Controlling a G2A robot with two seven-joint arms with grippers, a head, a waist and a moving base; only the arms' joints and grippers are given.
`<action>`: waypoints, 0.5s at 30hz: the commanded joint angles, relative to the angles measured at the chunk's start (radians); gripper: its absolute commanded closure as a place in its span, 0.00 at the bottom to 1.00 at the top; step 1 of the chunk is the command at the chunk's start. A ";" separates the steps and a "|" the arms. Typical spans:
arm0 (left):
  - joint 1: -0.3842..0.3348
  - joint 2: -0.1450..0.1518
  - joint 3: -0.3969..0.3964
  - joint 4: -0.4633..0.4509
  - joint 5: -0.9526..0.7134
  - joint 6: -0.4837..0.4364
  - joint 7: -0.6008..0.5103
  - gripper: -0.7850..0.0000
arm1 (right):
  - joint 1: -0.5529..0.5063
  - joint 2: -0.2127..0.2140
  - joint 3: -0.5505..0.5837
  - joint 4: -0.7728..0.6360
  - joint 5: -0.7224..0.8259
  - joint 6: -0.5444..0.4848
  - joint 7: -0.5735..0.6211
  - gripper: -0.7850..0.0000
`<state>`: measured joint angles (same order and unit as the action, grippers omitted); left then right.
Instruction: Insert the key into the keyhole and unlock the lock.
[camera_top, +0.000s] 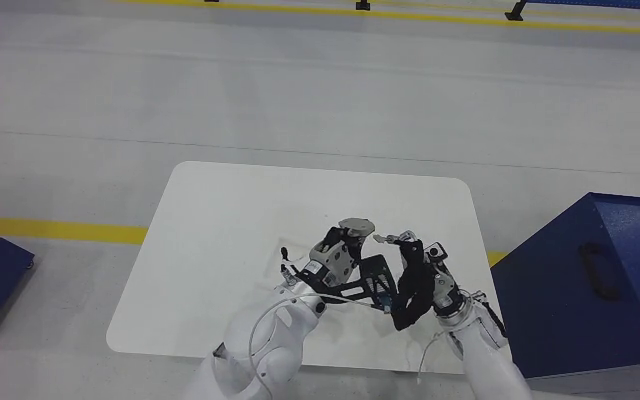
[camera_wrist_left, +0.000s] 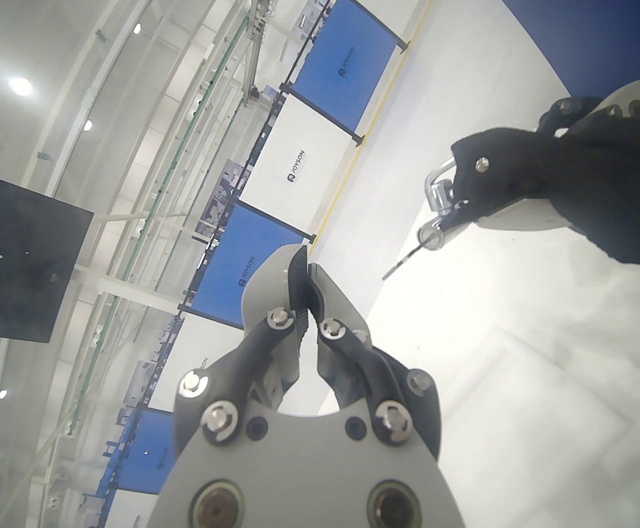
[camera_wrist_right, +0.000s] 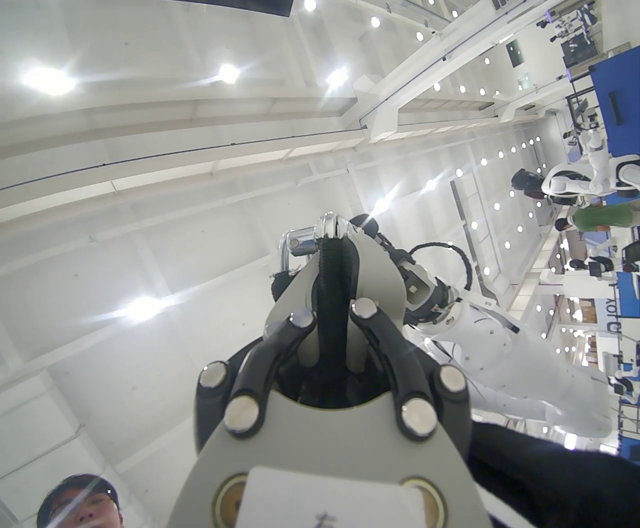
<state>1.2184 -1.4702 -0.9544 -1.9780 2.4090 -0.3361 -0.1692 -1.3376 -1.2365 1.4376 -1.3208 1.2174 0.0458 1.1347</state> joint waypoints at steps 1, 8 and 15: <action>0.000 0.000 0.000 0.000 0.002 0.000 0.000 0.00 | 0.001 -0.001 0.004 0.003 0.021 0.005 -0.020 1.00; 0.000 0.000 0.000 0.000 0.002 0.000 0.000 0.00 | -0.002 0.000 0.009 -0.015 -0.003 -0.011 -0.036 1.00; 0.000 -0.019 -0.166 -0.027 -0.717 -0.172 -0.157 0.00 | -0.022 0.005 0.046 -0.056 -0.035 -0.102 0.033 1.00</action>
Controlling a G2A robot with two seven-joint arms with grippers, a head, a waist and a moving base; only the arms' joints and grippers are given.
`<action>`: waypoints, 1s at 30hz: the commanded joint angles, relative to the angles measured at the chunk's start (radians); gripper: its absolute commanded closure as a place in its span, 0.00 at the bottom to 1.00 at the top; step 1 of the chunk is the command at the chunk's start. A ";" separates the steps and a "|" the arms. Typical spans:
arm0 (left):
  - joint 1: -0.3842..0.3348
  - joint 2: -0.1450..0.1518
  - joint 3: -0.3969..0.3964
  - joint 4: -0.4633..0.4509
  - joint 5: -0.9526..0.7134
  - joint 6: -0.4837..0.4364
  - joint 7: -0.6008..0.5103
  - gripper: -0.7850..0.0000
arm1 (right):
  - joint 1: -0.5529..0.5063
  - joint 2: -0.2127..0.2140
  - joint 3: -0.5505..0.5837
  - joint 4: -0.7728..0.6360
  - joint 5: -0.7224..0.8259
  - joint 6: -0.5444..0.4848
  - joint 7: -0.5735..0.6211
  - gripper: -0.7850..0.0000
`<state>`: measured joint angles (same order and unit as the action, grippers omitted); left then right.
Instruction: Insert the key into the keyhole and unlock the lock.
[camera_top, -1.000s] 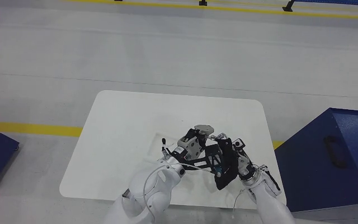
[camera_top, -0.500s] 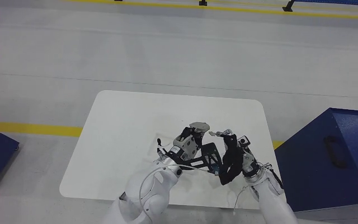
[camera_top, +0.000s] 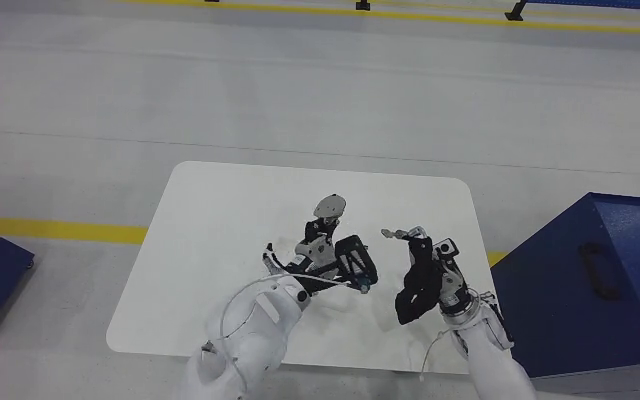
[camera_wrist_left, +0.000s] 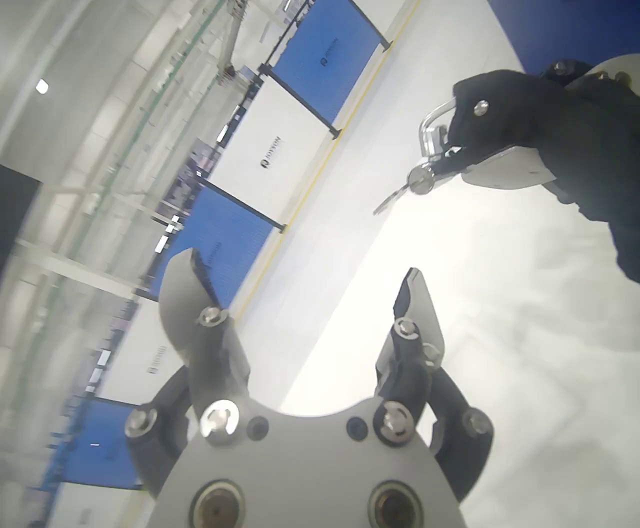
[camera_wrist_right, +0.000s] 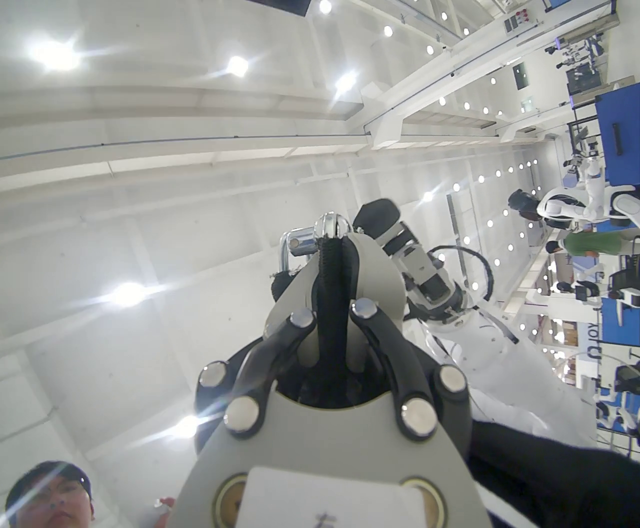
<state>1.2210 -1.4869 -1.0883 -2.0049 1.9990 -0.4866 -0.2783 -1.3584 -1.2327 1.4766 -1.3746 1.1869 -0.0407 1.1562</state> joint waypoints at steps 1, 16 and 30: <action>-0.009 -0.006 -0.050 0.003 -0.446 -0.045 -0.083 0.00 | -0.003 0.001 0.013 -0.003 -0.008 -0.030 0.018 1.00; -0.053 -0.019 -0.068 0.084 -1.303 0.084 -0.402 0.00 | -0.023 0.000 0.039 -0.042 -0.057 -0.174 0.034 1.00; -0.135 -0.026 -0.092 0.136 -1.967 0.706 -0.607 0.51 | -0.026 -0.010 0.057 -0.031 -0.056 -0.411 0.170 1.00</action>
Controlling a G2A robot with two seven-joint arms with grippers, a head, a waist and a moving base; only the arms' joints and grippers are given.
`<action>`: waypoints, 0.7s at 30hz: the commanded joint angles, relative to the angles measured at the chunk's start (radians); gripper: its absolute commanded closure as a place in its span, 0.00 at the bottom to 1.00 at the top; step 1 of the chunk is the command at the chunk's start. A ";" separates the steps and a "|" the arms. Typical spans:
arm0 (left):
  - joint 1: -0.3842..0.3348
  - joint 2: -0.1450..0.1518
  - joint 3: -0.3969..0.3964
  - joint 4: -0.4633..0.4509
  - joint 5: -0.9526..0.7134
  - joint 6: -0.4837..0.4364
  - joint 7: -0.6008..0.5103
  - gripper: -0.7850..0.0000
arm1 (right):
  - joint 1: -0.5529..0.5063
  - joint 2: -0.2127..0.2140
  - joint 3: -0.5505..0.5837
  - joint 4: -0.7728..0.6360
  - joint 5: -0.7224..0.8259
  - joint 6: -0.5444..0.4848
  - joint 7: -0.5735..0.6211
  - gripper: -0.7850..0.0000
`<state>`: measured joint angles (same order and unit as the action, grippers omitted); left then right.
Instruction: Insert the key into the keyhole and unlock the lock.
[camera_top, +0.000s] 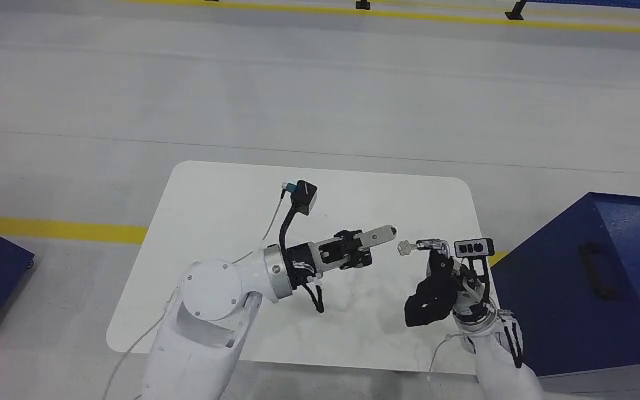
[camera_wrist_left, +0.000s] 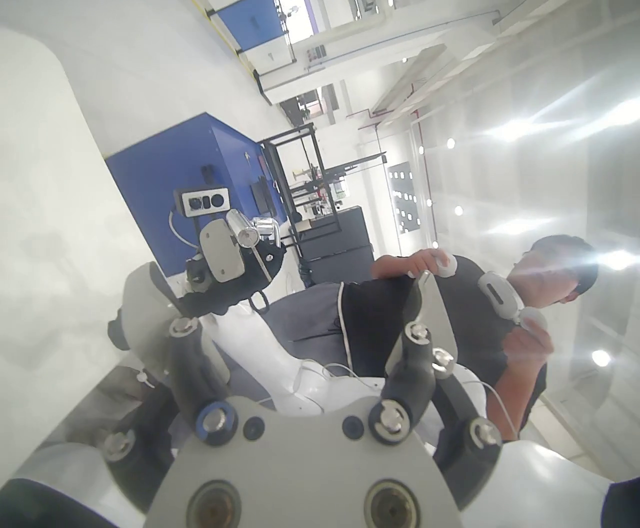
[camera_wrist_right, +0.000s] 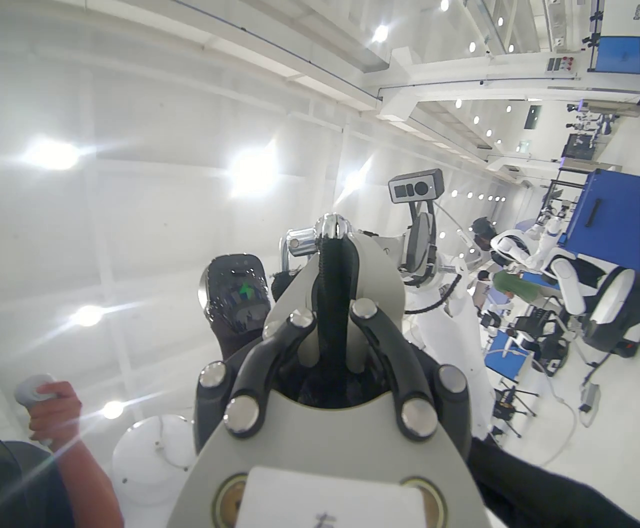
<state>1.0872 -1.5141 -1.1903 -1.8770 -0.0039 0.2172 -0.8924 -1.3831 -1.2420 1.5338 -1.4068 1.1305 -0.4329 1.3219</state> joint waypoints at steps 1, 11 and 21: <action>-0.002 0.003 0.017 0.014 0.051 0.006 0.014 0.52 | -0.002 -0.002 0.000 0.002 0.001 -0.033 0.006 1.00; 0.009 0.012 0.065 0.030 0.038 -0.022 0.034 0.72 | -0.008 -0.008 -0.002 0.012 -0.039 -0.080 -0.014 1.00; 0.015 0.025 0.074 0.016 0.040 -0.023 0.036 0.87 | -0.014 -0.013 -0.018 0.018 -0.063 -0.090 -0.024 1.00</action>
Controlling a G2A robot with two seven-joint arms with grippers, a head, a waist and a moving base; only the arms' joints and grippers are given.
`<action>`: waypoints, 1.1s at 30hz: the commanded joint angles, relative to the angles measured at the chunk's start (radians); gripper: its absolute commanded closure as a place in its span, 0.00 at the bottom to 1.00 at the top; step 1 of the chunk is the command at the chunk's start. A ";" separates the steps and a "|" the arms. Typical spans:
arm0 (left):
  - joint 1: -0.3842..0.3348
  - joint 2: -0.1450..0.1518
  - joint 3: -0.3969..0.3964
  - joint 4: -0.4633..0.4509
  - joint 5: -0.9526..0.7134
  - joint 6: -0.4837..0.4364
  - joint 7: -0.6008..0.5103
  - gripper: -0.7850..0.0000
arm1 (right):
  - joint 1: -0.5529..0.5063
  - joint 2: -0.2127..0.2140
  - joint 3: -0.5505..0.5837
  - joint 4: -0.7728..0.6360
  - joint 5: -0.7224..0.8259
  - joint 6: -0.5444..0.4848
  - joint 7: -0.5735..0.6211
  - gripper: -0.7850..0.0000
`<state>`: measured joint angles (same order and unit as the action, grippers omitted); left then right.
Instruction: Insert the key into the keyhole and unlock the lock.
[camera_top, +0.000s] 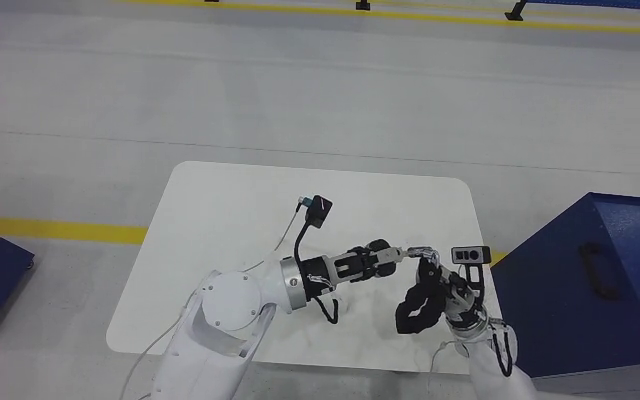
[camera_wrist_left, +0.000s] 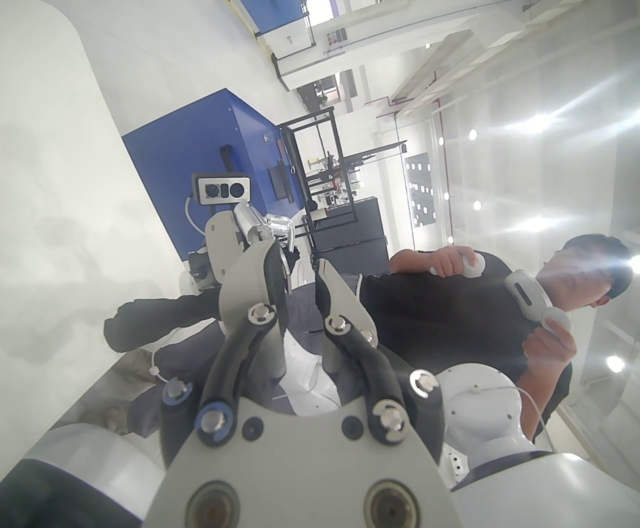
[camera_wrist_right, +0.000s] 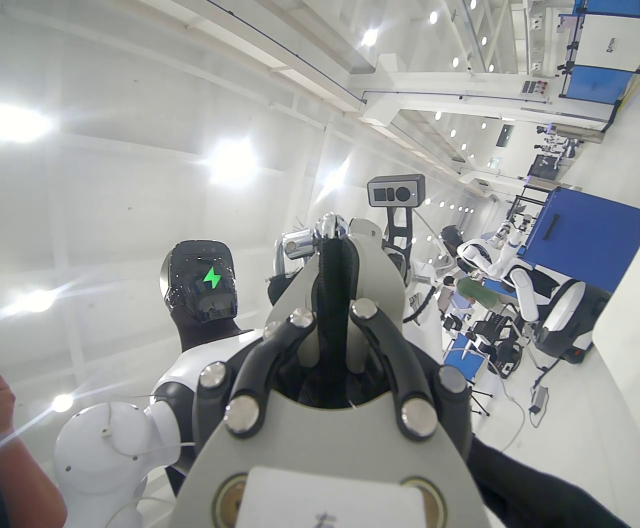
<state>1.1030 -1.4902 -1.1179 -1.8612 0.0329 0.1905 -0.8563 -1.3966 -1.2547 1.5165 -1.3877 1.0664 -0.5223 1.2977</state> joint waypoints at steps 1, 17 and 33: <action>-0.001 0.003 0.004 -0.001 0.003 0.004 0.000 0.87 | -0.002 -0.001 -0.001 -0.003 0.002 0.000 0.000 1.00; -0.003 0.026 0.014 -0.011 0.043 0.008 -0.008 1.00 | -0.014 -0.001 0.000 -0.015 -0.018 0.023 0.001 1.00; -0.009 0.050 0.004 -0.012 0.058 -0.036 -0.029 1.00 | 0.002 0.008 -0.005 -0.026 -0.011 0.272 -0.015 1.00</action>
<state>1.0947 -1.4416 -1.1141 -1.8734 0.0891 0.1578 -0.8864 -1.3954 -1.2470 1.5130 -1.4123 1.0607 -0.2615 1.2816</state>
